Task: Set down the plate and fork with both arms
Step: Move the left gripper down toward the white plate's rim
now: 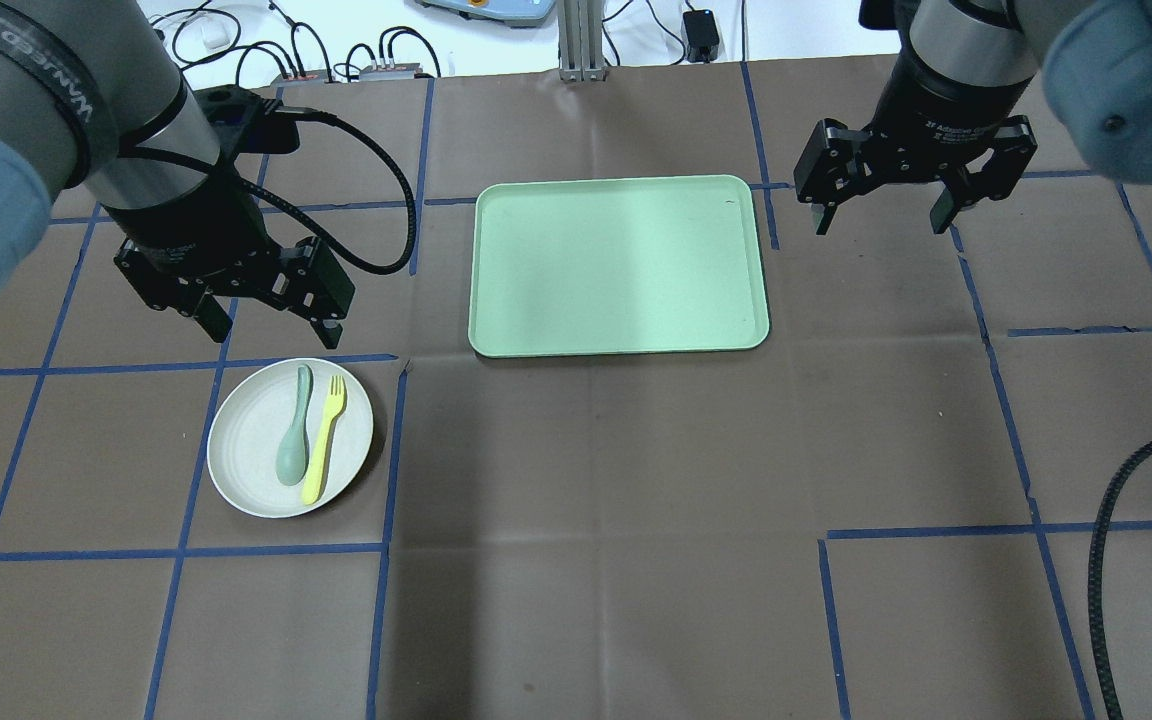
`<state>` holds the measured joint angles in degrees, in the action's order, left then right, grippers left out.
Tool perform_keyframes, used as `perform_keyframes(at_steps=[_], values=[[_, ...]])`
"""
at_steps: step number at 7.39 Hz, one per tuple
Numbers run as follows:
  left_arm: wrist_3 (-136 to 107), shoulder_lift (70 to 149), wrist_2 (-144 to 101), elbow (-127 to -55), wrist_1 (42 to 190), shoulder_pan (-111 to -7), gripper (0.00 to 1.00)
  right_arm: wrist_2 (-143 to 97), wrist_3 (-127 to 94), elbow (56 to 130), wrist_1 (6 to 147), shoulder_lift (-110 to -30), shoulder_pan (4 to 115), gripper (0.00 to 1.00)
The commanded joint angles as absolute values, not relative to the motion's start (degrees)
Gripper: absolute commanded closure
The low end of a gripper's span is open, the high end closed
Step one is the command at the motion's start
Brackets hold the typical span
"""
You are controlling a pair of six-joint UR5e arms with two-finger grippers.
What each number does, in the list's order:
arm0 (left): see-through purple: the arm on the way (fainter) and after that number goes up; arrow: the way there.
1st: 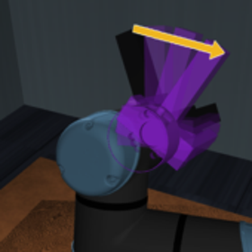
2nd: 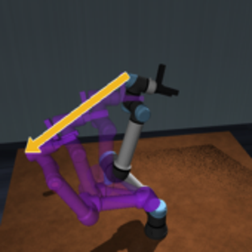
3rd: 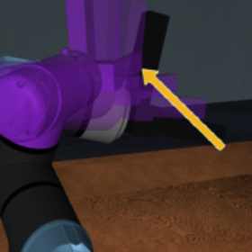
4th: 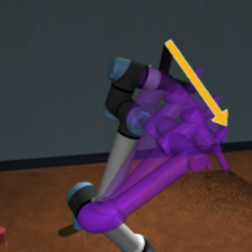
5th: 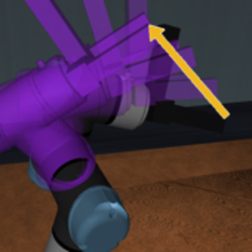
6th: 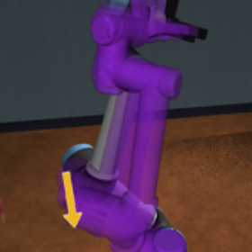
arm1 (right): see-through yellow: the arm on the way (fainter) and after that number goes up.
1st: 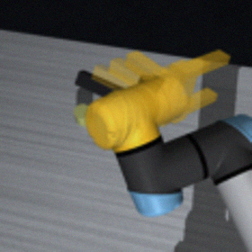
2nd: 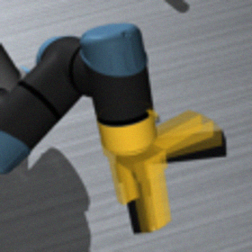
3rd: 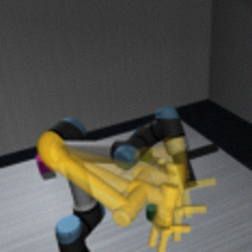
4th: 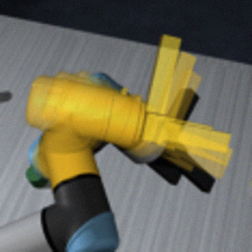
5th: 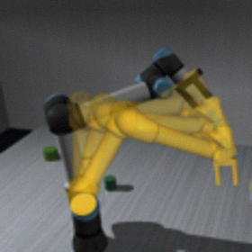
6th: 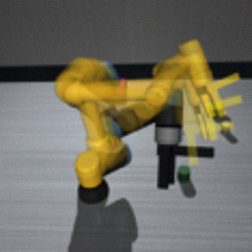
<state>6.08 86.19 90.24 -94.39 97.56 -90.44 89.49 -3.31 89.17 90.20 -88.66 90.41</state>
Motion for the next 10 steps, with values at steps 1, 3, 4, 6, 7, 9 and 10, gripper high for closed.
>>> perform_keyframes(at_steps=[1, 3, 4, 6, 7, 9, 10], values=[[6.2, 86.4, 90.3, -94.4, 97.5, -90.4, 0.0, 88.3, -3.3, 89.4, 89.4, -89.8, 90.6, 0.0], [6.1, 85.6, 90.2, -94.7, 97.6, -90.4, 0.0, 88.5, -2.7, 89.4, 89.1, -90.0, 90.7, 0.0], [6.1, 85.6, 90.2, -94.7, 97.8, -90.4, 0.0, 88.7, -2.6, 89.5, 89.0, -90.0, 90.6, 0.0], [5.4, 85.3, 90.2, -94.7, 98.4, -90.3, 0.0, 92.2, -2.6, 89.9, 89.2, -89.9, 90.4, 0.0], [5.1, 85.9, 90.1, -94.9, 98.4, -90.2, 0.0, 92.3, -2.6, 90.0, 89.1, -89.9, 90.5, 0.0], [5.8, 86.8, 90.1, -95.2, 97.5, -90.1, 0.0, 91.8, -2.6, 90.0, 89.4, -89.8, 90.4, 0.0], [6.1, 87.3, 90.1, -95.2, 97.1, -89.9, 0.0, 91.8, -2.7, 90.0, 89.4, -89.8, 90.5, 0.0]])
